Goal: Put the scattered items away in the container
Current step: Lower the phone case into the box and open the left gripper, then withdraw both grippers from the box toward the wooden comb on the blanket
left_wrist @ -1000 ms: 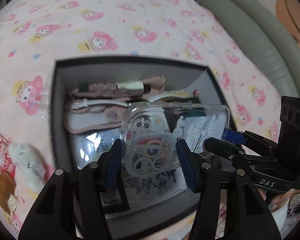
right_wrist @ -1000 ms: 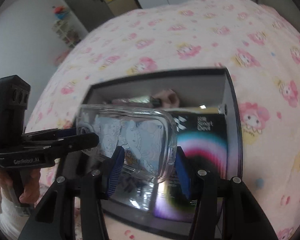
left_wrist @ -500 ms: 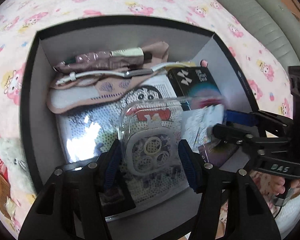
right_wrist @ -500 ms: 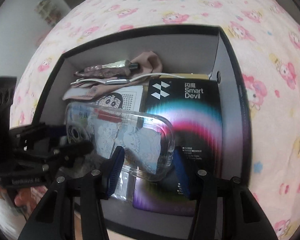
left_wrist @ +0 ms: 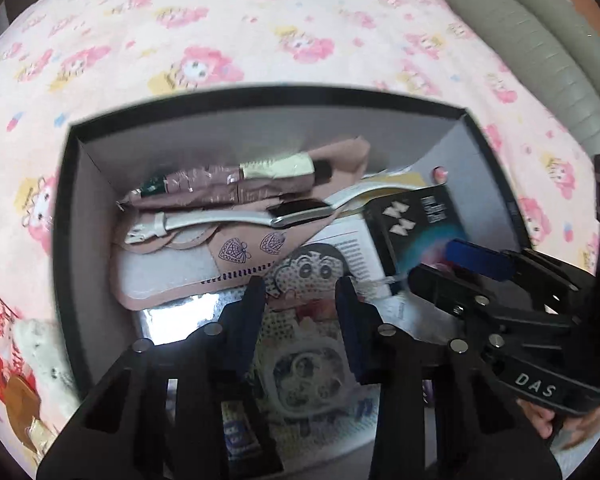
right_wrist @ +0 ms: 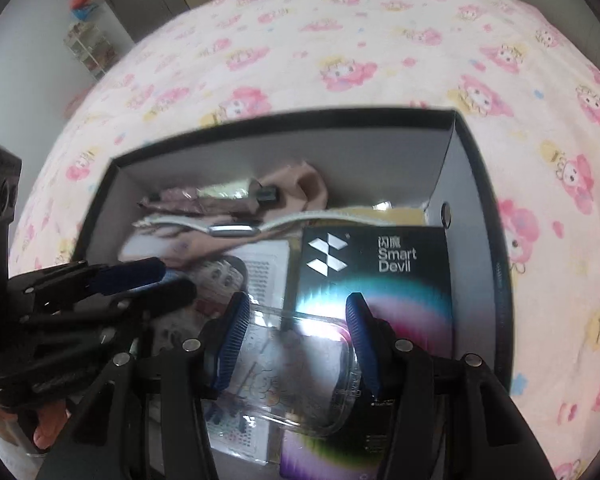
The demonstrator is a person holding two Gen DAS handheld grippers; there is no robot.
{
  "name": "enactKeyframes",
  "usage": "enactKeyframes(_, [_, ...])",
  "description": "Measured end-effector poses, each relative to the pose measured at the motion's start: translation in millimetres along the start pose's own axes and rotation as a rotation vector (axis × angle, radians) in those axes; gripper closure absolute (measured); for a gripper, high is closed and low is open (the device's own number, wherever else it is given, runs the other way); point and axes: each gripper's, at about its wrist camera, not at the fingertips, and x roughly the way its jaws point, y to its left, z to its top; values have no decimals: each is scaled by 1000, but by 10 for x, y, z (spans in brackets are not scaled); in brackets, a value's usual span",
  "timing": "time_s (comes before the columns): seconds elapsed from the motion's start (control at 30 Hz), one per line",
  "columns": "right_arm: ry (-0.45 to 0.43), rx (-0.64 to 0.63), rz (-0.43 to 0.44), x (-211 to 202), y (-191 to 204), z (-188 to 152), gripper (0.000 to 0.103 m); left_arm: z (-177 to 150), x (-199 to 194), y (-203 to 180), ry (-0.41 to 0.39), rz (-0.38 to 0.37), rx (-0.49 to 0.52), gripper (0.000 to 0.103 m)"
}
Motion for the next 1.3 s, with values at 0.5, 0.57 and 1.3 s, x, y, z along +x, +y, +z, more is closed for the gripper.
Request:
enactKeyframes(0.5, [134, 22, 69, 10, -114, -365, 60, -402, 5, 12, 122, -117, -2, 65])
enactKeyframes(0.57, [136, 16, 62, -23, -114, -410, 61, -410, -2, -2, 120, -114, 1, 64])
enactKeyframes(1.3, [76, -99, -31, -230, 78, -547, 61, -692, -256, -64, 26, -133, 21, 63])
